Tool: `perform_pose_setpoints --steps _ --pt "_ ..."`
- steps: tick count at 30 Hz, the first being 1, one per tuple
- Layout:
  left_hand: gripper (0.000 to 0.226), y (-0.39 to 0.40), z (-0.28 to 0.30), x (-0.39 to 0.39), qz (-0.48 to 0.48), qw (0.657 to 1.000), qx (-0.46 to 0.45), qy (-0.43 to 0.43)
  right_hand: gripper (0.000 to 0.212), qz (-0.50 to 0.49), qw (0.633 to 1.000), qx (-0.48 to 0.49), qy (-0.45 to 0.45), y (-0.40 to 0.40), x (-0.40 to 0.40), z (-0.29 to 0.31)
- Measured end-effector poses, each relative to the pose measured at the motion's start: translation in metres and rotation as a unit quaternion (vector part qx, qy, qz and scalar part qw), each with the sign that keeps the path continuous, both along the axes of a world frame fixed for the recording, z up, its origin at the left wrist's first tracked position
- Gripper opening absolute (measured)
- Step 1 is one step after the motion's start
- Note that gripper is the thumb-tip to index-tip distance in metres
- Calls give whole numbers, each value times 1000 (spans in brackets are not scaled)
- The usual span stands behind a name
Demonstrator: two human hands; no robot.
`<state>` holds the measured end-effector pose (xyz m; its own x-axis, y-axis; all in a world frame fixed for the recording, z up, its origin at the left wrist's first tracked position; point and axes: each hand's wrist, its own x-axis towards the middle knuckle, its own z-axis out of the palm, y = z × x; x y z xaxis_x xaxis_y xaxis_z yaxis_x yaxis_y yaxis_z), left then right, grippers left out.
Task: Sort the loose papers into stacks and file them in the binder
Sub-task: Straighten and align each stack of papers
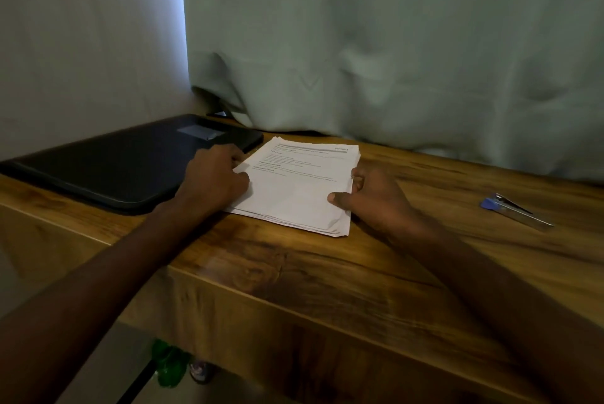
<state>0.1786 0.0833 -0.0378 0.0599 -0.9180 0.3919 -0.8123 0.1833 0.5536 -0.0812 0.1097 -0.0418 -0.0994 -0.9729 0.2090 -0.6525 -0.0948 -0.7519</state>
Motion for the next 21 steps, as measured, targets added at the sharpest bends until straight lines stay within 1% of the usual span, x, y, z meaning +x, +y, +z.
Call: perform_pose_setpoints --steps 2,4,6,7,9,11,14,15,16,17,18,19,21 --pt "37 -2 -1 1 -10 1000 -13 12 57 -14 1000 1 -28 1 -1 2" --pt "35 -4 -1 3 -23 999 -21 24 43 -17 995 9 -93 4 -3 5" --pt "37 -6 -1 3 -39 999 -18 33 35 -39 992 10 -121 11 -4 8" --pt "43 -6 -1 1 -46 998 -8 29 34 -52 991 6 -121 14 -3 9" --pt "68 -4 0 -3 -70 997 37 22 35 -55 993 5 -106 23 2 11" --pt "98 0 1 -7 -100 991 85 25 47 -26 994 22 -106 33 14 15" --pt "128 6 7 -7 -137 982 120 52 69 8 984 81 -160 35 32 20" --pt "137 8 8 -5 -152 978 131 58 72 11 977 91 -190 32 36 22" --pt "142 10 9 -2 -167 974 141 52 70 12 969 90 -229 29 37 23" --pt "137 10 9 1 -183 971 149 42 66 8 960 80 -268 26 36 26" --pt "128 9 8 5 -200 967 156 36 61 -1 957 66 -283 24 33 26" --pt "121 8 9 9 -216 962 162 30 56 -11 961 51 -270 21 28 26" --pt "123 6 8 14 -223 959 174 6 49 -23 977 21 -209 18 22 19"
